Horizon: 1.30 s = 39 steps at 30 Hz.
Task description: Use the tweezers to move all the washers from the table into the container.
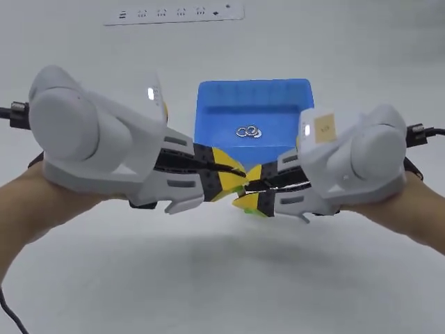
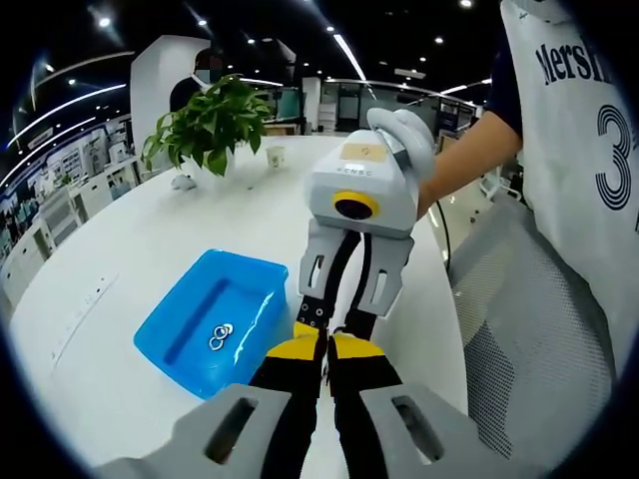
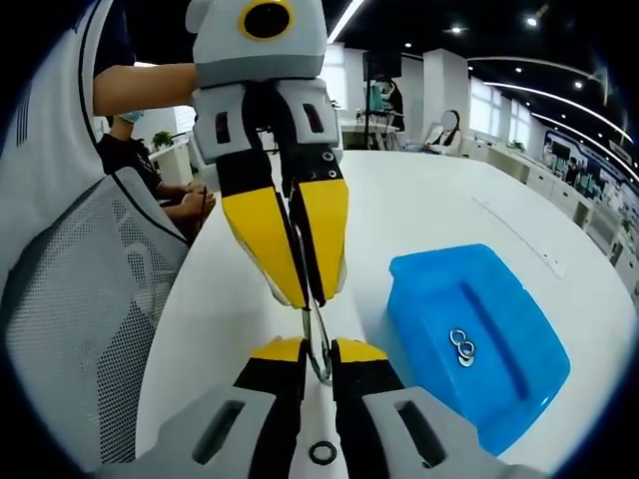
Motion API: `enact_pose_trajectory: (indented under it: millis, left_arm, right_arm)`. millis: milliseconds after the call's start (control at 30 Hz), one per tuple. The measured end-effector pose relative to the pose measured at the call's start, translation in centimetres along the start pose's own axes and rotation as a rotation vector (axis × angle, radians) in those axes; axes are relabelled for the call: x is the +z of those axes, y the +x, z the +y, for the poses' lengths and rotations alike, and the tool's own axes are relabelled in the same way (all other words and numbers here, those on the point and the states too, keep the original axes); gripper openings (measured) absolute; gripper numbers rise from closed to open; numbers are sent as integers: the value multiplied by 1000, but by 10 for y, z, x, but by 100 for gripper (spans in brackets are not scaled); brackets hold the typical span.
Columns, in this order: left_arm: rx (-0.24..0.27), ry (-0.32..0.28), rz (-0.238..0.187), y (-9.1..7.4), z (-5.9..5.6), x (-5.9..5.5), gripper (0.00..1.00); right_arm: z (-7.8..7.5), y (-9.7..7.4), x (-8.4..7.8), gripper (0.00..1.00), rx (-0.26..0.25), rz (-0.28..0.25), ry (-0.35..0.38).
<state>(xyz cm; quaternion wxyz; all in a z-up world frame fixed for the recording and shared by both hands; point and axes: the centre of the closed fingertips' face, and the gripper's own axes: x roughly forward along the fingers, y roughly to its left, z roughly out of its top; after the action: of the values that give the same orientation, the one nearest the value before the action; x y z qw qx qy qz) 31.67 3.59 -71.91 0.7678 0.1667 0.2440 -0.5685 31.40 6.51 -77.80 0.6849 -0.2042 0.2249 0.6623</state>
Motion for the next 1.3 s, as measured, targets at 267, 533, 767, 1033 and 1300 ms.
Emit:
enact_pose_trajectory:
  millis: [267,533,767,1033,1300]
  left_arm:
    - [8,22,-6,-6,-2,10,6]
    - [33,40,-26,-16,-2,24,6]
    - [58,78,-29,-24,0,36,6]
    - [62,105,-33,-28,0,48,6]
    - [66,138,-39,-29,7,60,6]
  right_arm:
    - [-1,-7,10,11,-17,-3,-26]
    - [-4,-17,24,11,-45,-17,-51]
    - [-7,-25,36,11,-68,-46,-57]
    - [-10,-34,45,11,-88,-56,-80]
    - [-19,-43,53,11,-107,-69,-101]
